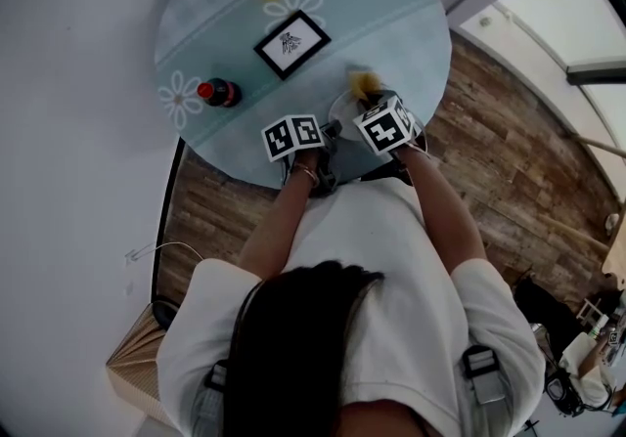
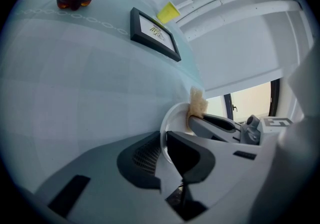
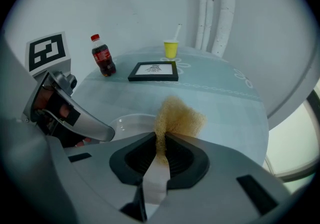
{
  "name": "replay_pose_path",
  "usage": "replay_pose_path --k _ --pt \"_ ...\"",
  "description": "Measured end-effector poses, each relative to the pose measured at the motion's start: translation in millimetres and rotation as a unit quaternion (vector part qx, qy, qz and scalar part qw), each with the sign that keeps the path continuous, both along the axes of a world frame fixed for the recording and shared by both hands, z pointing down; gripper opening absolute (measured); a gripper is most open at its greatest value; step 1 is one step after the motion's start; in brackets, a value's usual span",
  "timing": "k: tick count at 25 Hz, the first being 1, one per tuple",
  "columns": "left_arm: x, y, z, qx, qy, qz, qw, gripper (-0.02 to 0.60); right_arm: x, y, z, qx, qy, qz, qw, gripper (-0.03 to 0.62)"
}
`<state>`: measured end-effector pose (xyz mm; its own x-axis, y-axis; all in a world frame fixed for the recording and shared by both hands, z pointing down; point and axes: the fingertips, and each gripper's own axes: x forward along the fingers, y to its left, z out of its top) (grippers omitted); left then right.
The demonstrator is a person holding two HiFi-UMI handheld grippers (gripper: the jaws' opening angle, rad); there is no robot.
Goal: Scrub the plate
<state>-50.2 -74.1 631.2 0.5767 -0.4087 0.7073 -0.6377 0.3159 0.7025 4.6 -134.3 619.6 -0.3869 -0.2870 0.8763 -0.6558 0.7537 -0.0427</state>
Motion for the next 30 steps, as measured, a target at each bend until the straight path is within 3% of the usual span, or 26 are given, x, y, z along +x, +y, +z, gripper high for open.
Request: replay_pose_path --k 17,22,30 --pt "1 0 0 0.001 0.01 0.019 0.9998 0.048 -38 27 0 -0.032 -0.022 -0.075 0.996 0.064" --pt "2 -2 0 -0.001 0.019 0.022 0.9996 0.046 -48 35 -5 -0.058 -0.073 -0.083 0.992 0.064" --pt "1 -2 0 -0.003 0.029 0.015 0.9995 0.044 -47 45 -8 -0.099 -0.089 -0.102 0.986 0.064"
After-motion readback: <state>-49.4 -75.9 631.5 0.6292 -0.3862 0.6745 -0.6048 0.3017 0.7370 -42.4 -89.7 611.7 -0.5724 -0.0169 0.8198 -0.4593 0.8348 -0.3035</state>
